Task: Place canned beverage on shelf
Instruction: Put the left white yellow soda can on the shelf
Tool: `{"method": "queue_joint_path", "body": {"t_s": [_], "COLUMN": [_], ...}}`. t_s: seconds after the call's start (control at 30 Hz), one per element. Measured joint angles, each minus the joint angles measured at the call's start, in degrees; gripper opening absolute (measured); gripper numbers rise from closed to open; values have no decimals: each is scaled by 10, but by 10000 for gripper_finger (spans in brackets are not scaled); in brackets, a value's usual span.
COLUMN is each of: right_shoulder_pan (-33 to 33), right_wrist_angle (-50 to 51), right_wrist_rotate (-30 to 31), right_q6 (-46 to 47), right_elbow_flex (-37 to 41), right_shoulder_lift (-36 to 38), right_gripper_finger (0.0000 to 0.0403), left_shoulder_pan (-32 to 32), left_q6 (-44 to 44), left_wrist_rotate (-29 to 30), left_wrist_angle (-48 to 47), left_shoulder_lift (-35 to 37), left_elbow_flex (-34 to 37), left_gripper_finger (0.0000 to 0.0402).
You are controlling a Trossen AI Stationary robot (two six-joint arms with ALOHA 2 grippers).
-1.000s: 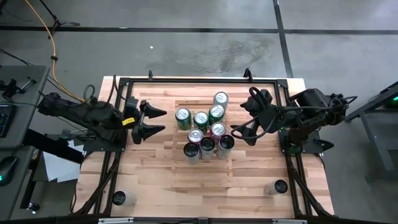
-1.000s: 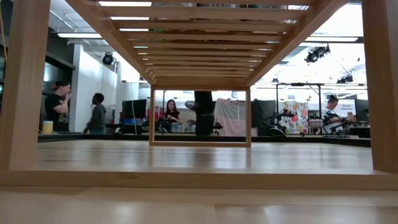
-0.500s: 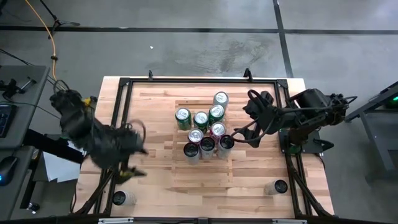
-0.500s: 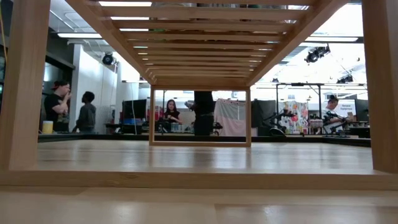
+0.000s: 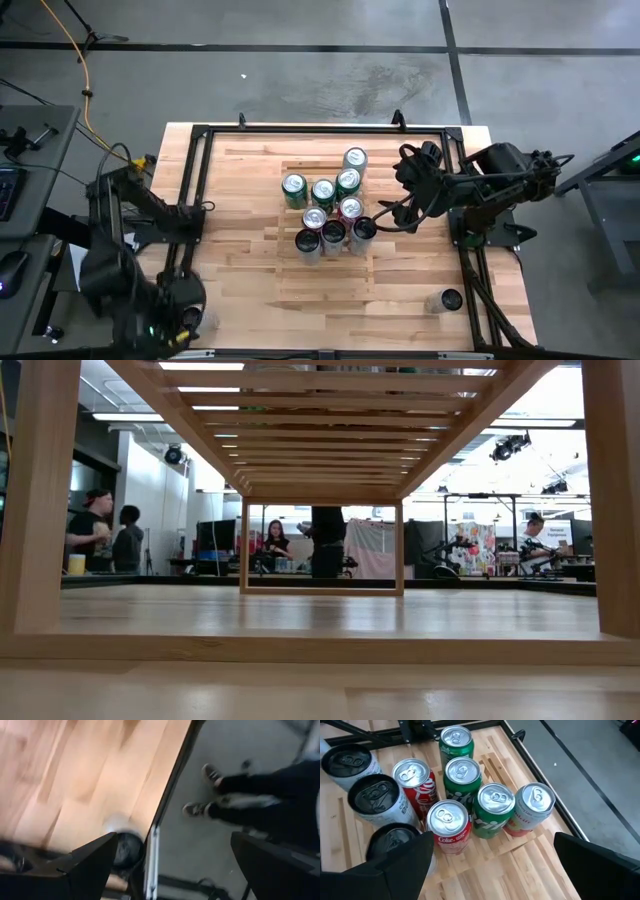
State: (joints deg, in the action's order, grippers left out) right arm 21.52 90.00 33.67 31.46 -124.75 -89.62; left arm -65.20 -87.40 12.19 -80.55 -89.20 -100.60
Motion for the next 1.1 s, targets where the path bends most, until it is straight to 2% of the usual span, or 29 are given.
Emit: {"method": "queue_joint_path", "body": {"t_s": [0.13,0.23,0.37,0.6,0.87,1.1], "right_shoulder_pan": [0,0,0,0,0,0], "right_wrist_angle": [0,0,0,0,0,0], "right_wrist_rotate": [5,5,7,7,7,26], "right_q6": [-4,-8,-9,-5,-4,-4], "right_elbow_flex": [0,0,0,0,0,0], "right_shoulder_lift": [0,0,0,0,0,0], "right_gripper_finger": [397,397,397,397,397,397], "left_shoulder_pan": [-11,-16,-24,-50,-57,-54], "left_q6": [-9,3,10,24,36,69], "left_wrist_rotate": [-57,-73,-70,-65,-15,-34], "left_wrist_angle": [10,19,9,-94,-90,-29], "left_shoulder_lift": [-46,-71,-88,-115,-108,-109], "left_elbow_flex": [0,0,0,0,7,47], "left_gripper_finger": [381,381,381,381,381,381]}}
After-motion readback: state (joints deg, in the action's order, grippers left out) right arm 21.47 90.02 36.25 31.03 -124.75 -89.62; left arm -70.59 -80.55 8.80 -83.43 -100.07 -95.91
